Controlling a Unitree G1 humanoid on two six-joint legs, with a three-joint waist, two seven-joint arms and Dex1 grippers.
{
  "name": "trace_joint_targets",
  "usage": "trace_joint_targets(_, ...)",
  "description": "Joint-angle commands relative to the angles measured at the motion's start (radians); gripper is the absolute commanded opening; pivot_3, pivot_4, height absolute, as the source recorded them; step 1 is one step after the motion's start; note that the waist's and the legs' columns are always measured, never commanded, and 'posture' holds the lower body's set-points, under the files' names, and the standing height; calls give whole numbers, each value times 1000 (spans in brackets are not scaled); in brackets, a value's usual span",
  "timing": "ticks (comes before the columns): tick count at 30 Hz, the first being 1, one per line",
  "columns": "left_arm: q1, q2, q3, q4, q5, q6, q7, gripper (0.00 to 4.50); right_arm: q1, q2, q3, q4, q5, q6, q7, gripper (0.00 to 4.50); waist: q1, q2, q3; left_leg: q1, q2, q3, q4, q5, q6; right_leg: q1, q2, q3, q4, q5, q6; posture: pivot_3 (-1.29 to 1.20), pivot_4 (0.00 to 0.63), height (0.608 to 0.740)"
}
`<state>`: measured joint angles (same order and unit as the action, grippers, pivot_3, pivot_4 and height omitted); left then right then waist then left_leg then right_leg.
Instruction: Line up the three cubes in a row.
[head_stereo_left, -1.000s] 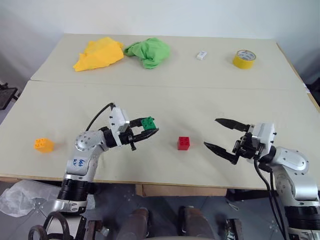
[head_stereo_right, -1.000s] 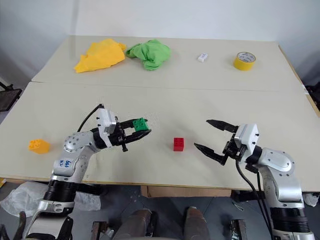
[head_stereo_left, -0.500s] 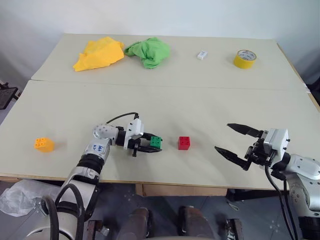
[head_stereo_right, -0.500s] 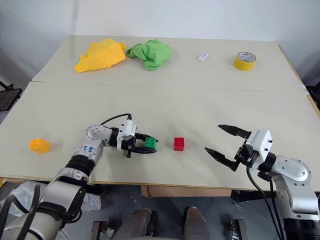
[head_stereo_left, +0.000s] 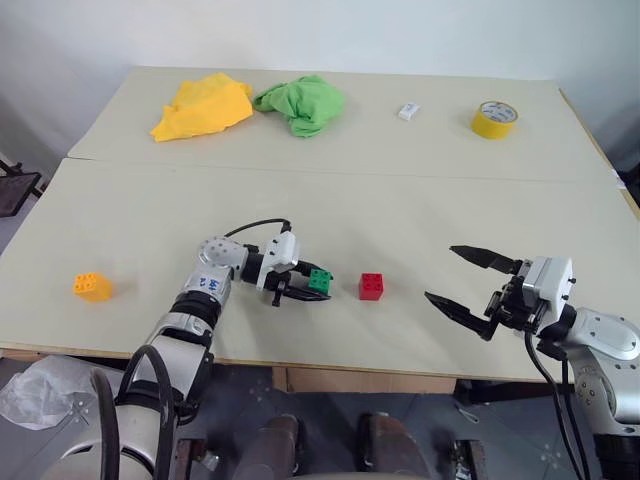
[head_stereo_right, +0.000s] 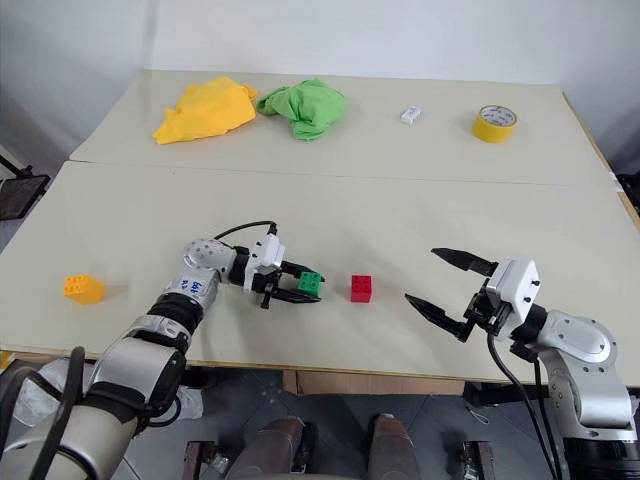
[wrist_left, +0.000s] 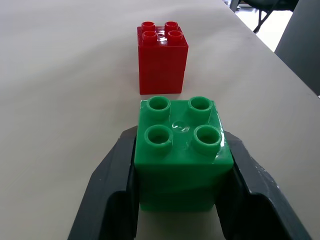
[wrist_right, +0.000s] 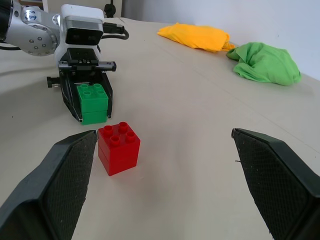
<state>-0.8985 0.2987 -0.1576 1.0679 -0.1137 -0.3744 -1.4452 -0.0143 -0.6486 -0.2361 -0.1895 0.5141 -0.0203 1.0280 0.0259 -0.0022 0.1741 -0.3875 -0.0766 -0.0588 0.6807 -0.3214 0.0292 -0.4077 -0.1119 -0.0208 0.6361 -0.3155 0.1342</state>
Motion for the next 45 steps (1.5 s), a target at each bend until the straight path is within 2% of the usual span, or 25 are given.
trace_joint_targets(1,9,9,6,-16,5,28,-36,3028,-2,7,0,-29,8,-7,-3,4500,-1,0,0,0,0,0,0,0,0,0,0,0,0,0,0,0,150,740)
trace_joint_targets(4,41,35,38,-92,-21,20,-12,3941,-10,15,12,-20,5,-12,-1,4500,-4,0,0,0,0,0,0,0,0,0,0,0,0,0,0,0,150,740)
trace_joint_targets(6,91,71,79,-209,-62,38,4,4472,-25,22,22,-8,6,-13,1,4500,-10,0,0,0,1,0,0,0,0,-1,0,1,0,0,0,0,150,740)
trace_joint_targets(9,203,137,130,-441,-115,110,40,4472,-44,32,34,12,8,-20,15,4500,-19,0,0,0,3,0,-1,0,-1,-2,-2,2,0,0,0,0,150,740)
trace_joint_targets(12,400,249,199,-777,-178,249,99,4472,-75,43,52,31,42,-3,53,4500,-32,0,0,0,3,0,-1,0,-1,-2,-3,6,0,0,0,0,150,740)
trace_joint_targets(14,526,286,265,-984,-199,324,210,4472,-105,54,63,46,56,7,65,4500,-36,0,0,0,4,0,-3,0,-2,-2,-3,11,-1,0,-1,0,150,740)
trace_joint_targets(16,636,263,384,-1138,-216,382,402,4472,-139,67,88,68,52,-2,85,4500,-29,1,0,0,4,0,-3,-1,-2,-2,-3,11,-1,-1,-1,0,150,740)
trace_joint_targets(19,811,206,555,-1274,-223,430,619,4472,-187,84,135,90,35,-10,123,4500,-23,1,0,1,4,-1,-1,-1,-2,0,-3,11,-5,-1,-1,0,150,740)
trace_joint_targets(20,907,156,628,-1310,-217,411,692,4472,-211,95,158,97,27,-17,137,4500,-24,1,0,1,4,-1,-2,-1,-2,0,-3,11,-6,-1,-1,0,150,740)
trace_joint_targets(23,1127,32,756,-1371,-202,358,834,4472,-262,118,202,110,19,-20,166,4500,-31,1,0,2,4,0,-4,-2,-1,0,-3,12,-8,-1,-1,0,150,740)
trace_joint_targets(27,1295,-96,881,-1364,-173,256,1003,4472,-307,140,245,127,11,-31,208,4500,-13,-1,0,2,4,0,-5,-1,-2,0,-3,10,-10,-1,-1,0,150,740)
trace_joint_targets(32,1401,-191,978,-1299,-244,186,1094,4472,-339,155,270,156,3,-47,242,4500,2,-2,0,2,4,-1,-3,-3,-1,4,-4,10,-12,-1,-1,0,150,740)
trace_joint_targets(35,1434,-229,987,-1290,-286,181,1118,4472,-363,169,275,174,0,-47,241,4500,0,-3,0,2,4,-1,-2,-5,1,5,-4,10,-13,-1,-1,0,150,740)
trace_joint_targets(39,1401,-215,954,-1317,-361,242,1144,4472,-380,178,284,172,1,-27,243,4500,-3,-3,0,2,4,-1,-2,-6,0,5,-4,10,-14,0,-1,0,150,740)
trace_joint_targets(44,1253,-93,922,-1307,-390,356,1209,4472,-379,159,293,137,22,39,255,4500,0,-3,0,2,4,-3,-1,-6,0,5,-4,8,-13,-1,-1,0,150,740)
trace_joint_targets(45,1222,-54,895,-1278,-358,379,1206,4472,-381,161,295,131,19,48,247,4500,-2,-3,0,2,4,-3,-1,-6,0,6,-4,8,-13,-1,-1,0,150,740)
